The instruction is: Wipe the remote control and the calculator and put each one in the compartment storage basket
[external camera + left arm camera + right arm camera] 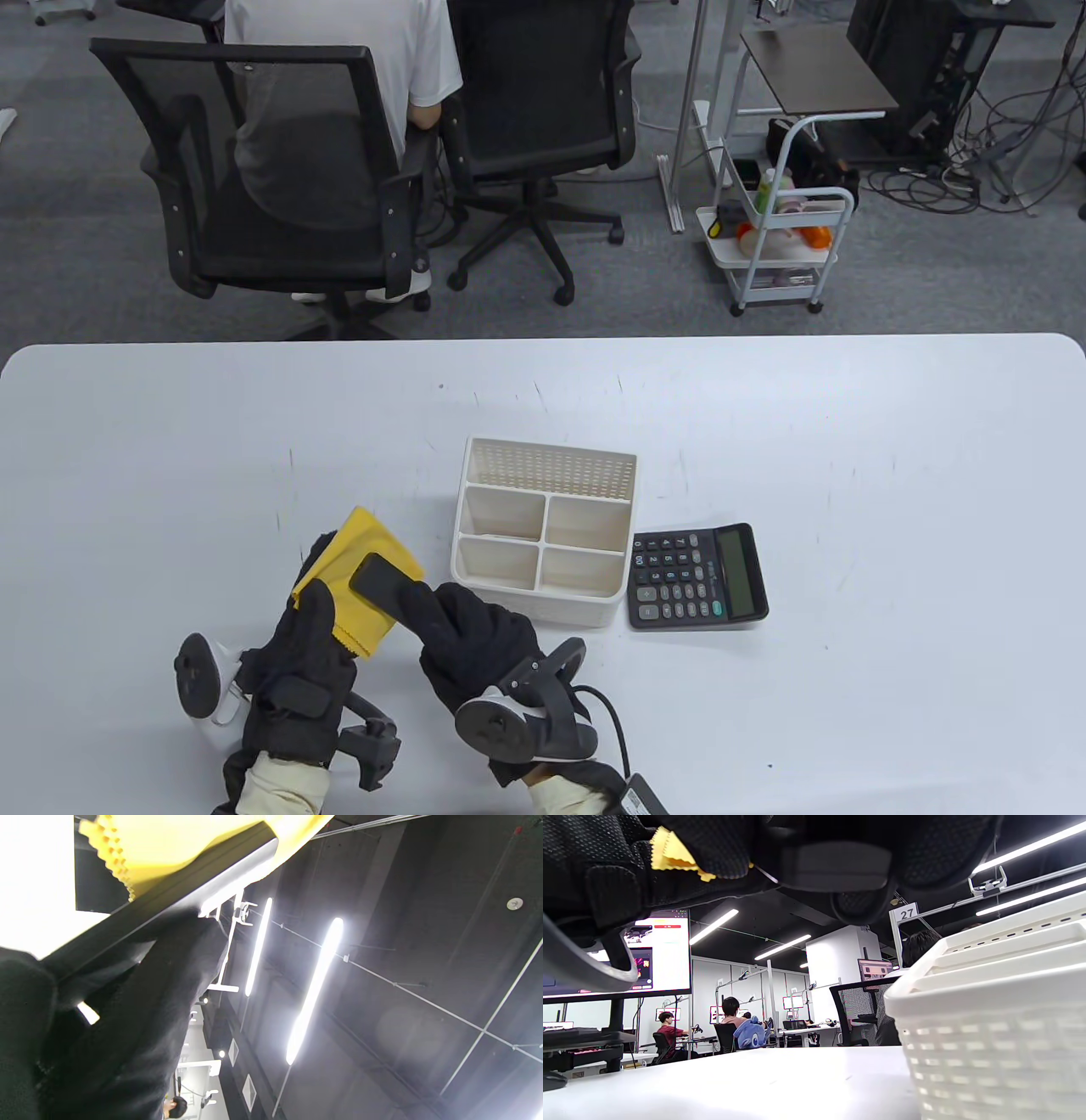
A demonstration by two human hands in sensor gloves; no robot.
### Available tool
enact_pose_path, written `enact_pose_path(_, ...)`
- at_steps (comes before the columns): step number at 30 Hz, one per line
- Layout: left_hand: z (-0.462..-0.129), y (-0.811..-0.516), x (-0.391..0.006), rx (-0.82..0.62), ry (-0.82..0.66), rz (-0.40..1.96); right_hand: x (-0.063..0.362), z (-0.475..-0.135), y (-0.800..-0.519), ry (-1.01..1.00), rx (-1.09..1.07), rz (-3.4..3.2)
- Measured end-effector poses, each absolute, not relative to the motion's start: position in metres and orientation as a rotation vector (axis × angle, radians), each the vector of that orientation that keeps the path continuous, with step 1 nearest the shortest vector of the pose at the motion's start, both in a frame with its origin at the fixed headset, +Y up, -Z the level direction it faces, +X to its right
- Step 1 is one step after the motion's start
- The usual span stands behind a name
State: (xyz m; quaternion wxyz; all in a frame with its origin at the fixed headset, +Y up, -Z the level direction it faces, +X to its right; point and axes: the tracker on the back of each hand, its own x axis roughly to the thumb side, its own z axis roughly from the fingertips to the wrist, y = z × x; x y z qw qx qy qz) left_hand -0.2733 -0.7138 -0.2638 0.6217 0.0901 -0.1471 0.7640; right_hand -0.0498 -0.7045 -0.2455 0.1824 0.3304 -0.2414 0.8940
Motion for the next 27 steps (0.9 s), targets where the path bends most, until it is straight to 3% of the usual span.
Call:
enact_pose_path(6,-0.266,-0.722,-0.263,0.082,-0.317,1.687,-0.056,-0.241,-0.704,-0.743,0.997,2.532)
enact_pose_path(14,-0.263,-0.714,-0.263,0.105,-0.302,1.669,-0.06,-0.24,-0.705,-0.863,1.009,2.657)
enact_pose_path(27,-0.262,-0.708,-0.269,0.132,-0.351,1.749,-0.048,-0.244,-0.696,-0.847,0.919,2.648)
